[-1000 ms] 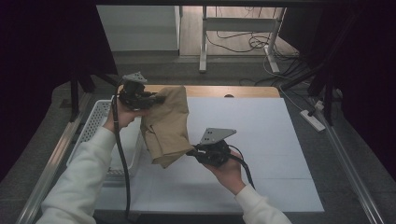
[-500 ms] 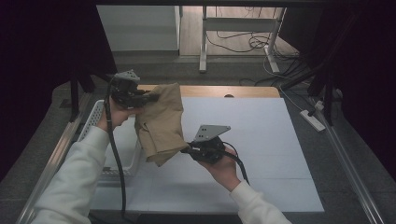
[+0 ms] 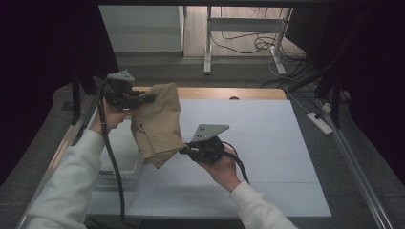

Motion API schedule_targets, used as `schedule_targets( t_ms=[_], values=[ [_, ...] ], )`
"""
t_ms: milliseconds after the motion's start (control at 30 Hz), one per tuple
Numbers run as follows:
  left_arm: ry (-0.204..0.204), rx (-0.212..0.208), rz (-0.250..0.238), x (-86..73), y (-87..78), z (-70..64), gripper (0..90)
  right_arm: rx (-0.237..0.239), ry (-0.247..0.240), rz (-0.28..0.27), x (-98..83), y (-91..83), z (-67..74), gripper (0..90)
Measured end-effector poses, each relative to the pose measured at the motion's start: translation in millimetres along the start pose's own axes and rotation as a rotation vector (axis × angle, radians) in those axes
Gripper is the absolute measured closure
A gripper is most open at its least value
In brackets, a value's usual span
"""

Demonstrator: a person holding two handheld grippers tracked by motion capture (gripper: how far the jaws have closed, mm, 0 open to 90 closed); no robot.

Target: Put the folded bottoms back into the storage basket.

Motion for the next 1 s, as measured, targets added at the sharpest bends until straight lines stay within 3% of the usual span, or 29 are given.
schedule_targets(
  t_ms=[1000],
  values=[
    [-0.027, 0.049, -0.005, -14.1, -31.9, 16.4, 76.4, 0.036, -0.029, -0.006, 19.9, 28.5, 9.2, 84.0]
  ],
)
Point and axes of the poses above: each handheld gripper's, and its own axes: y roughly forward along the jaws, x roughly out of its top, z roughly to its left, the point moved 1 cm from there along y, roughly forward along the jaws, and after that the axes turned 3 degrees about y, right-handed, at the moved point
